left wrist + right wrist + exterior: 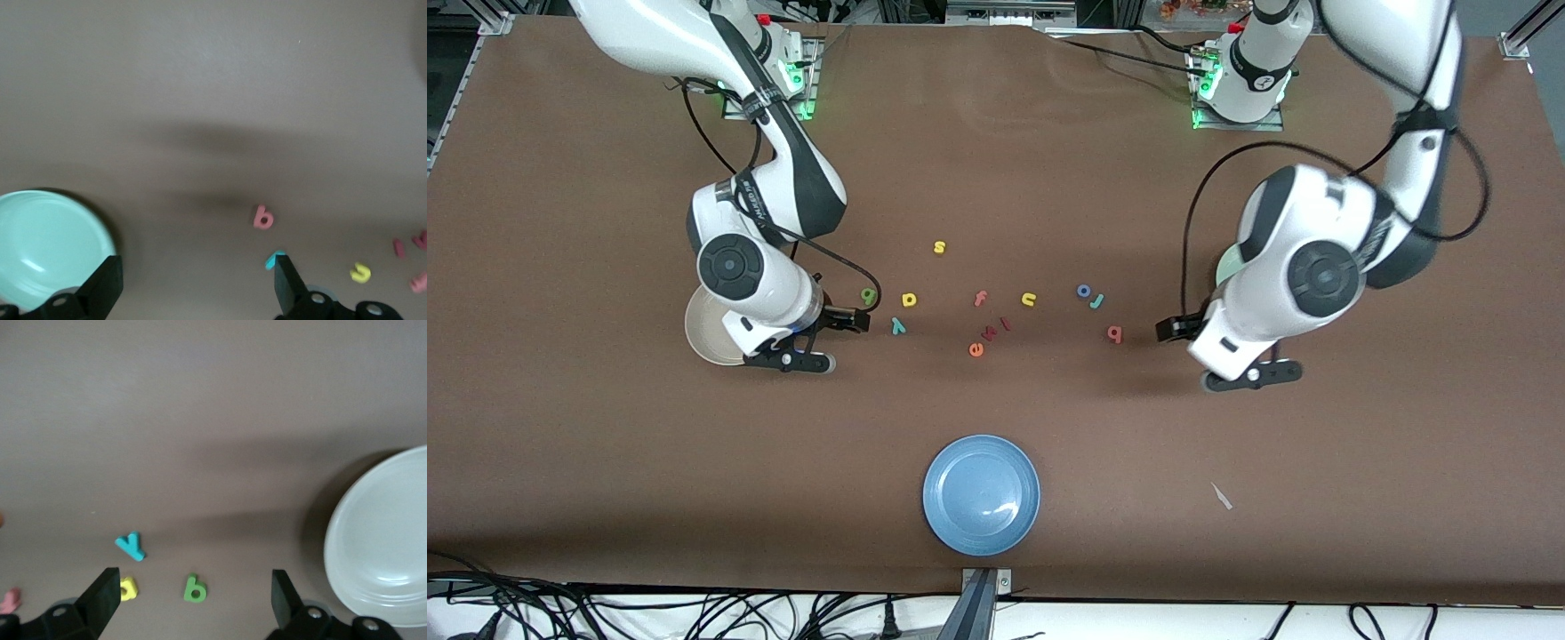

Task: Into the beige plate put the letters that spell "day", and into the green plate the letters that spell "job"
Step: 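Reach the right gripper and the left gripper toward the scattered letters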

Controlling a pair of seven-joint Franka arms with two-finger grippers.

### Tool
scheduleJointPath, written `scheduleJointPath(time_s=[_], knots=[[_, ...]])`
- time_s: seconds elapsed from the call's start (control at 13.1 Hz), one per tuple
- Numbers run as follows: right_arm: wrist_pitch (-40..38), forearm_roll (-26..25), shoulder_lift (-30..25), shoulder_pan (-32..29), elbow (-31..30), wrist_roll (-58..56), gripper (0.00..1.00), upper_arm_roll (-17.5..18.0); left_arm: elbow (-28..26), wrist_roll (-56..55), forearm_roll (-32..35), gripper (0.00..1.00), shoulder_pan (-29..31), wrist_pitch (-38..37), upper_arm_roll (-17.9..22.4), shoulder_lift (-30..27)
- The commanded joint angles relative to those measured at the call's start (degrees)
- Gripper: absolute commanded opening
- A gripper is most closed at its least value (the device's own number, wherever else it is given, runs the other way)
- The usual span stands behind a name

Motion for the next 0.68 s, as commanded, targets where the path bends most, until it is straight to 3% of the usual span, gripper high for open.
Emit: scheduleJointPath(time_s=[0.0, 0.23, 0.61], knots=[[10.9, 1.0, -4.9, 0.2, -13.9, 4.6, 1.00, 0.7, -1.0, -2.3, -1.7, 0.99, -1.4, 5.4, 0.6, 3.3], [19.1, 1.0, -3.1, 0.2, -17.9, 11.4, 1.00, 3.5, -4.4, -2.6, -1.8, 0.99, -1.6, 12.8, -0.6, 6.1], [22.4, 0.9, -2.1, 0.9, -19.8, 13.9, 0.99, 4.4, -4.4, -2.8, -5.1, 0.96, -2.0, 14.8, -0.6, 8.5]])
